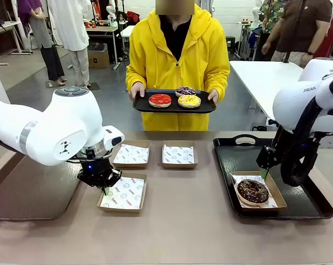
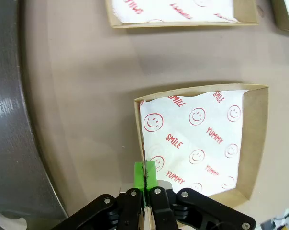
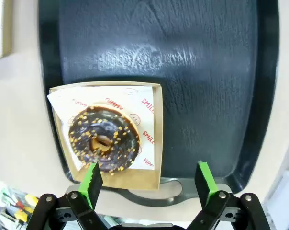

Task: Individually package the donuts and arrange them on the tray.
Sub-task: Place the picked Paper togo box on the Handle tray while simultaneously picking up another Paper togo box from the table with the other hand.

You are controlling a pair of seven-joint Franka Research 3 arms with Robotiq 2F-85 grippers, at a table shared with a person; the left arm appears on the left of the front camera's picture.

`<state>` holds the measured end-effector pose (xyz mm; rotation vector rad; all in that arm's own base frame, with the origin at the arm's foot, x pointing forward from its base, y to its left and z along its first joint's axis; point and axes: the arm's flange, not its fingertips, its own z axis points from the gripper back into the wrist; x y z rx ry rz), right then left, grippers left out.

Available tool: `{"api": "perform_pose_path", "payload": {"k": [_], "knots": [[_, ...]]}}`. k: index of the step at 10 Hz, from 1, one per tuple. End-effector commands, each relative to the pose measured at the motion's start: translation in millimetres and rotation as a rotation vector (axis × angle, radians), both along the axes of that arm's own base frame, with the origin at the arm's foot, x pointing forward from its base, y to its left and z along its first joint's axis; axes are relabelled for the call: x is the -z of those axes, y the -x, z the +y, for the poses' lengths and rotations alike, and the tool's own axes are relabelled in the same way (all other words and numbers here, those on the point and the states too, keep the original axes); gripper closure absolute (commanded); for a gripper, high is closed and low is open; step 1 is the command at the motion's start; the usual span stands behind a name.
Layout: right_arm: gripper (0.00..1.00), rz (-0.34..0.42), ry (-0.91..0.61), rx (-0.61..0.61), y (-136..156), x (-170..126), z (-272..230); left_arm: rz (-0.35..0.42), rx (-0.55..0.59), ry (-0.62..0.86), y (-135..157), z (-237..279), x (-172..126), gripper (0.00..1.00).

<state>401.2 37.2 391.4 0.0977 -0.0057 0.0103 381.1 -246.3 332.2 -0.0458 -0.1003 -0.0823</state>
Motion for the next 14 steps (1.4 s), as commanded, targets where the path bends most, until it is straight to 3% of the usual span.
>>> {"api": "perform_pose_path", "payload": {"k": [1,4,6,8,11,14], "knots": [[0.0,-0.066,-0.234,-0.046,15.7,-49.7,-39.9,0.062,0.061,0.055,1.5,-0.4,-41.3,1.0],[0.0,-0.148,-0.604,0.045,25.0,-98.8,-138.2,-0.036,0.063,0.06,-12.1,-12.3,-117.3,1.0],[0.0,-0.131,-0.805,0.143,18.4,-94.5,-193.3,-0.083,0.036,0.065,-31.1,-17.6,-163.2,1.0],[0.0,-0.084,-0.947,0.13,16.1,-72.3,-228.7,-0.121,0.012,0.069,-58.4,-22.3,-196.2,1.0],[0.0,-0.089,-1.094,0.149,29.4,-35.7,-252.5,-0.154,-0.04,0.04,-106.1,-29.4,-217.3,1.0],[0.0,-0.124,-1.136,0.124,46.4,-28.1,-258.3,-0.124,-0.041,0.014,-136.5,-31.6,-207.3,1.0]]}}
